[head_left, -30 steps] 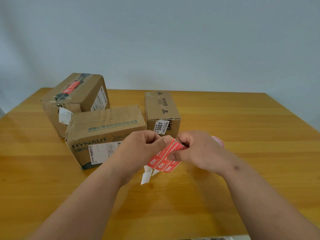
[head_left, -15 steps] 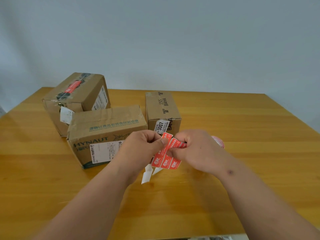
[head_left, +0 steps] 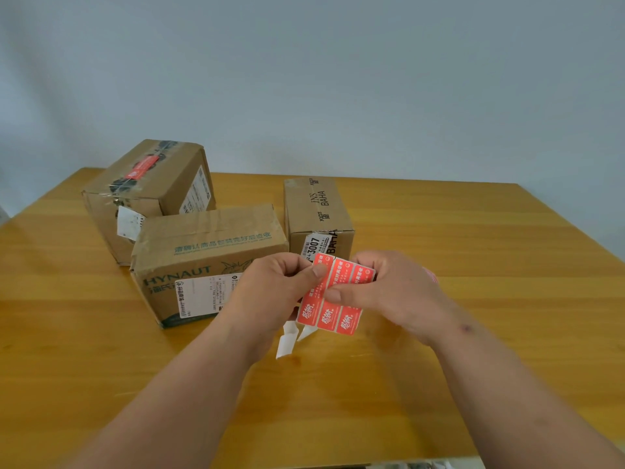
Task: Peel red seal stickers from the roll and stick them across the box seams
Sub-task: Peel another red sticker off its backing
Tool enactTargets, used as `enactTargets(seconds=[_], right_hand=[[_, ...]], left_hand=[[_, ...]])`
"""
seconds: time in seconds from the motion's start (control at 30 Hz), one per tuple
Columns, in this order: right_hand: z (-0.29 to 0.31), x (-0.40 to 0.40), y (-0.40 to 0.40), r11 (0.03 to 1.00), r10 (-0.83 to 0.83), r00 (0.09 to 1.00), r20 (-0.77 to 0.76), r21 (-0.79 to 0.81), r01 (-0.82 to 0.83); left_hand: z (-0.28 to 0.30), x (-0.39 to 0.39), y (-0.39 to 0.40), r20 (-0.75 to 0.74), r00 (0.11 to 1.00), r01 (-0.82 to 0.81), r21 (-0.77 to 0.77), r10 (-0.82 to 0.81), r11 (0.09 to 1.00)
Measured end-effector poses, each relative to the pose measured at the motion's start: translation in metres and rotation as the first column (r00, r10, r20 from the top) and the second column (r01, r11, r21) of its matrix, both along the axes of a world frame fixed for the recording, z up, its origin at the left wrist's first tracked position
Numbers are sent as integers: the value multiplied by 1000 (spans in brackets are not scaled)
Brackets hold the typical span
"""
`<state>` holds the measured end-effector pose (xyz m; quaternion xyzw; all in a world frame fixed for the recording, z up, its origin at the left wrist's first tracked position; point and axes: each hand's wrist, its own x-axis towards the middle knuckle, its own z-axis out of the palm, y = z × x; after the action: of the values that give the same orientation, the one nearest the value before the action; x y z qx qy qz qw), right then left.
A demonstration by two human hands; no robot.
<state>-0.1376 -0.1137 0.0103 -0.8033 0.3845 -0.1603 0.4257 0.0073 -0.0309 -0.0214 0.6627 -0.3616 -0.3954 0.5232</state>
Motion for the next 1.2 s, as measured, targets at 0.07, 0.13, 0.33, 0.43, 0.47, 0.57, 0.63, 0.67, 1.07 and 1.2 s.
enactTargets(seconds=[0.07, 0.13, 0.33, 0.43, 0.47, 0.57, 0.63, 0.67, 1.07, 1.2], right_hand=[[0, -1, 0, 998, -12, 1000, 18, 56, 11], [-1, 0, -1, 998, -32, 999, 6, 54, 32], [-2, 1, -3, 998, -20, 999, -34, 53, 22], [-5, 2, -2, 994, 12, 1000, -1, 110, -12], [-5, 2, -1, 993, 16, 1000, -1, 113, -16], [-8, 2, -3, 997, 8, 1000, -21, 74, -7], [-9, 2, -3, 999, 13, 999, -35, 53, -11], [-9, 2, -3, 999, 15, 999, -40, 41, -13], [-13, 0, -3, 995, 12, 1000, -8, -98, -13], [-12, 0, -3, 997, 16, 1000, -2, -77, -16]], left_hand=[[2, -2, 0, 2, 1000, -8, -13, 8, 1000], [4, -1, 2, -19, 1000, 8, -11, -8, 1000], [7, 3, 5, -4, 997, 82, 26, -82, 996], [4, 3, 2, 41, 997, 59, 21, -60, 998], [3, 3, 2, 52, 997, 51, 20, -52, 999], [1, 2, 1, 54, 998, 32, 11, -33, 999], [0, 0, 1, 43, 999, 24, 8, -24, 1000], [0, 0, 0, 35, 999, 19, 8, -19, 1000], [-1, -1, -2, -74, 997, -6, 33, 8, 999], [4, 0, 0, -108, 994, 19, 40, -14, 999]])
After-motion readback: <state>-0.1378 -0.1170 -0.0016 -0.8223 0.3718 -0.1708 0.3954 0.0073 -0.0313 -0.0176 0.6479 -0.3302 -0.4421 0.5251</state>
